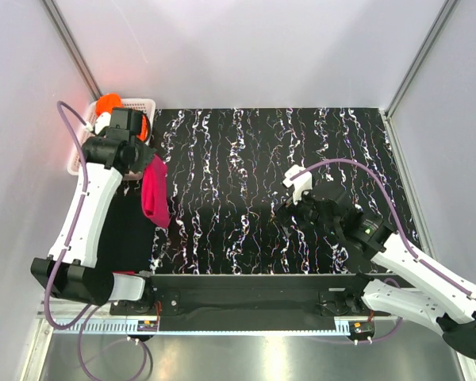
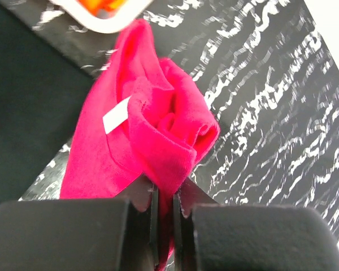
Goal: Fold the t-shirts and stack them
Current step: Neatly place the folded tshirt to the corner
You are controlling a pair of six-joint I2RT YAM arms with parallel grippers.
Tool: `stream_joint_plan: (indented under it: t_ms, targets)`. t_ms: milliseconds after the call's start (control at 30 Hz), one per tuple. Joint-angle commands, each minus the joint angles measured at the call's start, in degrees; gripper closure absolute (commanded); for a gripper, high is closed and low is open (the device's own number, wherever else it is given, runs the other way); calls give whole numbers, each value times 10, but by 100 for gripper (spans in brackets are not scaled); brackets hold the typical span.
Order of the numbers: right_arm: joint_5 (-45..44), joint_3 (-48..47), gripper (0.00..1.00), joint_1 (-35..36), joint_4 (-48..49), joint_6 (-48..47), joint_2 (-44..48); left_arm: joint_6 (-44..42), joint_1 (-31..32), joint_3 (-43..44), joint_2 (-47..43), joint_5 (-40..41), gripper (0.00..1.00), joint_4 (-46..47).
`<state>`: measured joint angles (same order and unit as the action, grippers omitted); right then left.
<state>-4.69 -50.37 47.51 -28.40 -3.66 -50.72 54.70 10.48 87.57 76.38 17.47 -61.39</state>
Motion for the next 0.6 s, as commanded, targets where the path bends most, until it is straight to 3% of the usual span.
stream_joint_plan:
  t_ms: [0, 367, 567]
  targets:
    - [13, 2, 7, -1, 7, 8, 4, 34, -22, 57, 10, 35, 100, -58]
    - [15, 9, 7, 0, 6, 13, -3, 199, -66, 56, -35, 128, 100, -139]
    - [21, 9, 7, -1, 5, 15, -7, 219, -104, 38, -56, 133, 100, -147]
